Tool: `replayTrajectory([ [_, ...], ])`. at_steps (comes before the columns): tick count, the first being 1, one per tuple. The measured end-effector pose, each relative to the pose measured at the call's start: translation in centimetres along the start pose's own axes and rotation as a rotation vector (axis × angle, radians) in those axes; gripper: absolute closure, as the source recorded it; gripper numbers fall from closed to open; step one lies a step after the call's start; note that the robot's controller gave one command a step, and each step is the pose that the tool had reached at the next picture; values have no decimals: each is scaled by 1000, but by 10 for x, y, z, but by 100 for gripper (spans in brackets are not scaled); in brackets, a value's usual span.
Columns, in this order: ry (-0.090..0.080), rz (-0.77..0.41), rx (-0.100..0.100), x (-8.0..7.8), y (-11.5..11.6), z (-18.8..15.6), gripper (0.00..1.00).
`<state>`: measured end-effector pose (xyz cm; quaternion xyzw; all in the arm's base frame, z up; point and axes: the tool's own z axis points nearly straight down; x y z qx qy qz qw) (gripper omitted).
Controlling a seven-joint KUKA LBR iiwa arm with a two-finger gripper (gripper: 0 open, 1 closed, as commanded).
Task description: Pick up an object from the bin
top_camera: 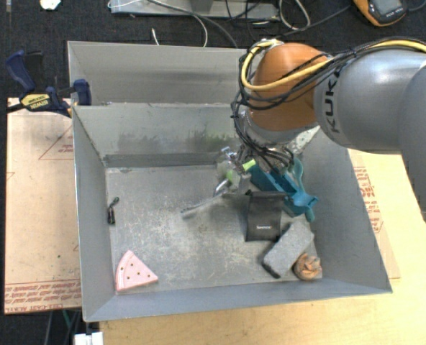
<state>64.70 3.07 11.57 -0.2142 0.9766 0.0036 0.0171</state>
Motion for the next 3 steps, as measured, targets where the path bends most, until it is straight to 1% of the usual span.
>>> replayTrajectory([
  [1, -5, 1, 2, -2, 0, -25, 100],
  [3, -8, 4, 2, -5, 0, -76, 100],
])
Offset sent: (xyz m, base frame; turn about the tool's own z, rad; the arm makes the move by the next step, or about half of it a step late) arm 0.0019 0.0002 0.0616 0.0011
